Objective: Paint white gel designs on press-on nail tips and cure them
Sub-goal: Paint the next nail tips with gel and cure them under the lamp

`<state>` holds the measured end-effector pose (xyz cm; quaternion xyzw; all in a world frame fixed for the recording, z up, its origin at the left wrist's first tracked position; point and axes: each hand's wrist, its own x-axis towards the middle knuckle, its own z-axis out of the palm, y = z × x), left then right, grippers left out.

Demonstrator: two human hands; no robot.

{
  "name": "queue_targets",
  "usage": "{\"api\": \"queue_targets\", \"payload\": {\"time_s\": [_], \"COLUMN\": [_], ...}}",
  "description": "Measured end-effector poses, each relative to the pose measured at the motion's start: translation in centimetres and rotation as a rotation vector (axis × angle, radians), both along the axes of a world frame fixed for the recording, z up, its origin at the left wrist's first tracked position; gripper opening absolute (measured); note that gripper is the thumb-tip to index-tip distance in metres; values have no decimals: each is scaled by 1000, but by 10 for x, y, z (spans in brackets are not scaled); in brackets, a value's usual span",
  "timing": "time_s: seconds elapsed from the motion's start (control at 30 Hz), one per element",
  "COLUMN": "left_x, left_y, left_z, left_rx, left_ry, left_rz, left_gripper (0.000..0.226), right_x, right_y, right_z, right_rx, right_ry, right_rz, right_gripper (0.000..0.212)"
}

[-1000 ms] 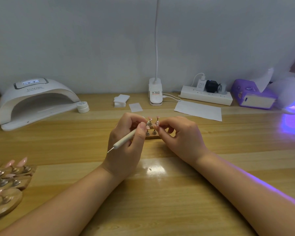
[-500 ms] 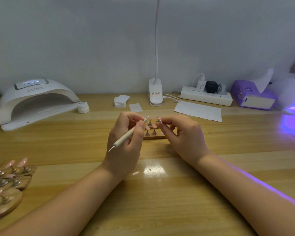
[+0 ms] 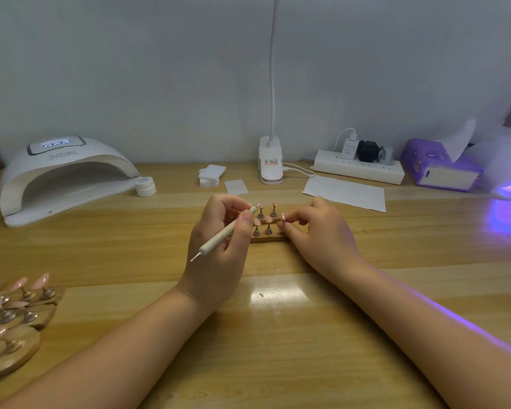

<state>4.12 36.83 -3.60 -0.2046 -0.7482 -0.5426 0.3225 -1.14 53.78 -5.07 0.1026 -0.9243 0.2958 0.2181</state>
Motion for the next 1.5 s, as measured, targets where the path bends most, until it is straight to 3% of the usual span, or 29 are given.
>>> {"api": "queue_targets", "payload": {"time_s": [0.3, 0.57, 0.73, 0.8, 1.5], "left_x": [0, -6, -10, -10, -5], "left_y": [1, -4, -4, -4, -3], "left_z": [1, -2, -3, -4, -4], "left_rx": [-9, 53, 163, 164, 126], "left_ry": [-15, -116, -186, -214, -300], "left_rz": [-3, 128, 79, 65, -163], "left_gripper": [6, 7, 8, 2, 16], "right_x": [-1, 11, 16, 16, 10], "right_y": [0, -3, -5, -4, -4], "right_z": [2, 6, 6, 5, 7], "right_rx": [29, 70, 170, 193, 279], "right_ry": [-95, 22, 46, 46, -40], "right_rz": [1, 4, 27, 37, -18], "right_gripper": [21, 32, 27, 24, 33]}}
